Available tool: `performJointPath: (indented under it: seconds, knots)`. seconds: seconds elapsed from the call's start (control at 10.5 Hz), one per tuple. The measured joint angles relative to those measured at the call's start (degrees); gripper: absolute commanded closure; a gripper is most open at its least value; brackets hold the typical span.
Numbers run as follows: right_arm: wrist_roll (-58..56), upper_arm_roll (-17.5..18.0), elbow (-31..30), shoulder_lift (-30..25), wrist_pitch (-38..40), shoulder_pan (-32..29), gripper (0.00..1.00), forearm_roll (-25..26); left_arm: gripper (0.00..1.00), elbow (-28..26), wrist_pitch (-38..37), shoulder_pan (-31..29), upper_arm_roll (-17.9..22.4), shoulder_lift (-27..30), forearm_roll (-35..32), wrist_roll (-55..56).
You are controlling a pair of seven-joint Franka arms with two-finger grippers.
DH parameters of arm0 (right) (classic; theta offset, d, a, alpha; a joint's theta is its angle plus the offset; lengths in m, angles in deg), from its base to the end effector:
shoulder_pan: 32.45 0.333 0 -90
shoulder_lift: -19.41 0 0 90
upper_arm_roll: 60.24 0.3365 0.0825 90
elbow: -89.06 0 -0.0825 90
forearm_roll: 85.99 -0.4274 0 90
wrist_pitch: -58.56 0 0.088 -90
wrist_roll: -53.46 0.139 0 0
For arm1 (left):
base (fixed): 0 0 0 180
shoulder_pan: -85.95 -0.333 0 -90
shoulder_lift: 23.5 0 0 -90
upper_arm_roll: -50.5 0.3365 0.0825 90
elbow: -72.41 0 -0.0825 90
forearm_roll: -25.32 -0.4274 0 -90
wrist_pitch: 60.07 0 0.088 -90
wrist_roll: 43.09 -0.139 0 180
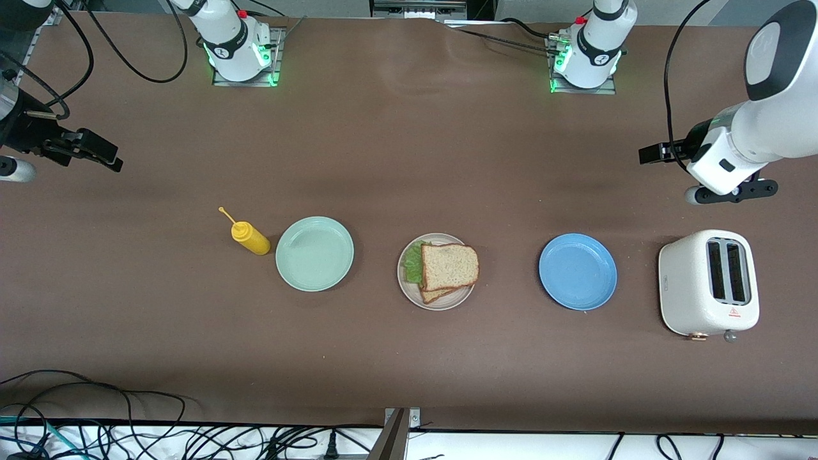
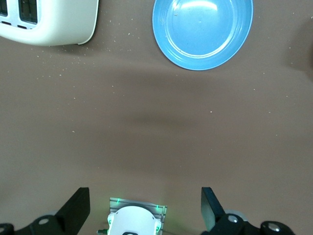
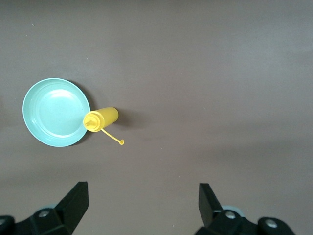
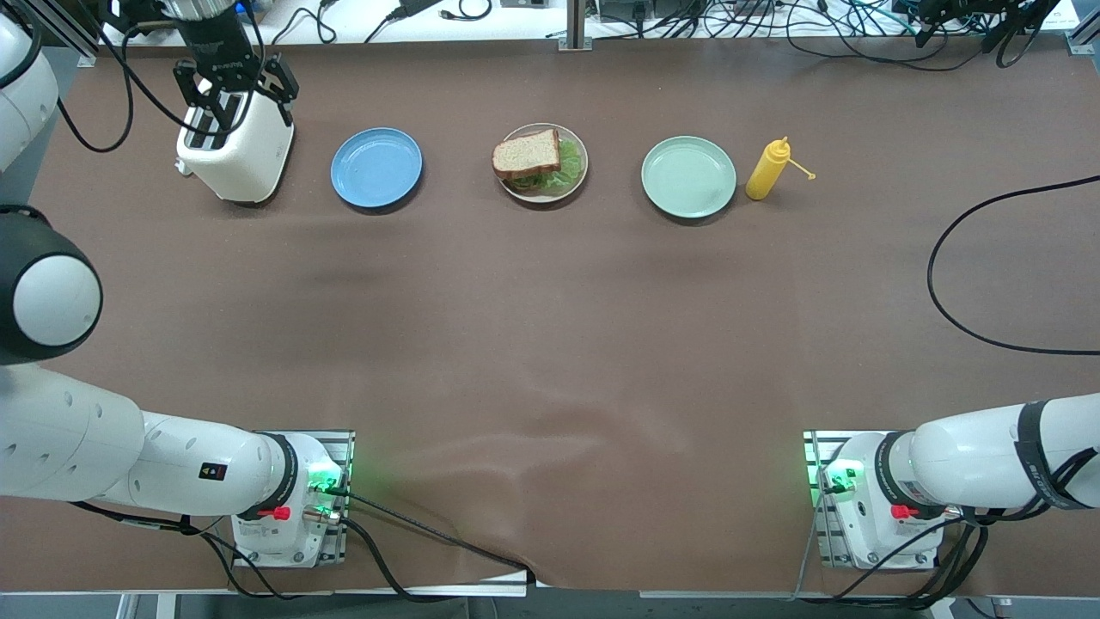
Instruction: Make sandwich on beige plate with both arms
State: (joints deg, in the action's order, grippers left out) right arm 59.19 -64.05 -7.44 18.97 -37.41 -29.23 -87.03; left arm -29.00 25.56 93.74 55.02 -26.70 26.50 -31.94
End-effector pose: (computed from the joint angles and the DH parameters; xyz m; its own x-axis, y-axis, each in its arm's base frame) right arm 0.6014 -0.0040 0.5679 0.9937 -0.1119 -0.0035 -0.1120 -0.9935 -0.0183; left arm 0.5724 -0.0364 0.4764 0.9364 0.1399 -0.3219 0.1316 -0.9902 -0.0476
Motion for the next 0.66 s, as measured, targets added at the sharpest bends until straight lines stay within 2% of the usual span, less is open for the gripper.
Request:
performJointPath:
  seconds: [0.28, 0.66]
  knots:
    - [-0.42, 0.0, 0.09, 0.01, 0.57, 0.07, 0.0, 0.67, 0.0, -4.7, 3.37, 0.0, -0.01, 2.16, 0.0, 0.0]
    - [-0.42, 0.0, 0.26, 0.01, 0.74, 0.12, 0.0, 0.82, 0.0, -3.39, 3.75, 0.0, -0.22, 4.18, 0.0, 0.0]
